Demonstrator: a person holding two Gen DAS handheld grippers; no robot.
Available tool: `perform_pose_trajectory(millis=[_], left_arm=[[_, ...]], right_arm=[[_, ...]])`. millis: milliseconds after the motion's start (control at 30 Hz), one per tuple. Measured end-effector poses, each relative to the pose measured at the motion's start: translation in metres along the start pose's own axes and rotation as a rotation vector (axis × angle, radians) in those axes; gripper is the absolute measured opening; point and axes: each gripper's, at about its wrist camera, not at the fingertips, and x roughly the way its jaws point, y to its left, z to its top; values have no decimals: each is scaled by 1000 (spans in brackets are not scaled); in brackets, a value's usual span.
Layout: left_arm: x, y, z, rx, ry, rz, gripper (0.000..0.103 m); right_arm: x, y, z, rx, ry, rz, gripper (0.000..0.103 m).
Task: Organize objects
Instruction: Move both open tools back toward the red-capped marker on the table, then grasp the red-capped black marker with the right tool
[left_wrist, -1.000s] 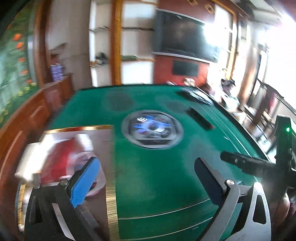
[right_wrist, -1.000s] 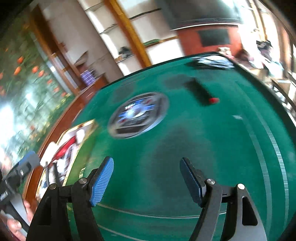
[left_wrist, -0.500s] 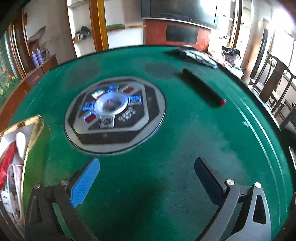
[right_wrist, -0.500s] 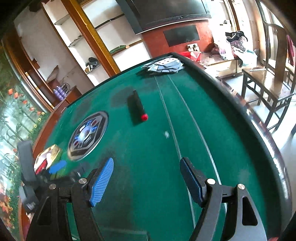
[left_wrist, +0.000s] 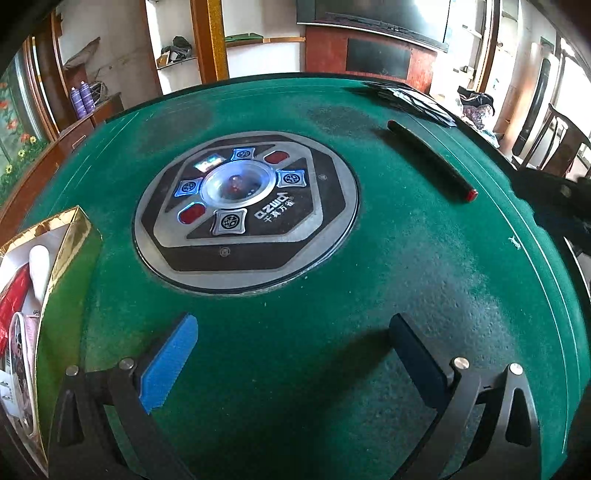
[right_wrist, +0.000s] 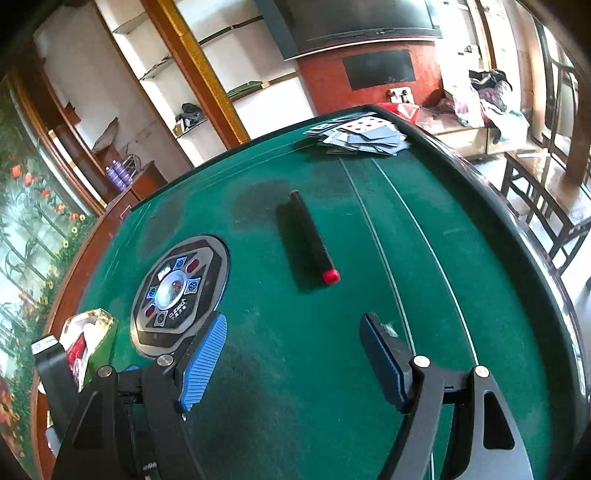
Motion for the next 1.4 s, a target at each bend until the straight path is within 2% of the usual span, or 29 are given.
perform_pose_trajectory(millis=[200,400,533,600,667,700,733,800,867,1133,1400], left_arm=[[0,0,0,1,0,0,103],[0,0,0,0,0,0,103],[0,0,0,1,0,0,103],[0,0,-1,0,0,0,103],[3,0,1,1,0,0,103],[3,0,1,1,0,0,103],[3,0,2,2,0,0,103],[3,1,3,2,1,0,103],[4,1,3,3,1,0,103],[4,0,3,3,1,0,103],[4,0,3,3,1,-1,103]], right_arm=[[24,-7,30,-22,19,-96,79],[63,-20,59,23,54,-144,79],[93,-8,71,-42,61,-256,78],[106,-4,73,-61,92,-281,67],[113,-1,72,-67,105,-300,61],[114,1,71,-85,99,-315,52],[116,5,69,-111,99,-336,48],[115,8,66,-141,97,-331,28],[111,12,62,-160,112,-324,17],[86,26,26,-242,135,-360,15],[29,19,-30,-214,176,-289,15]])
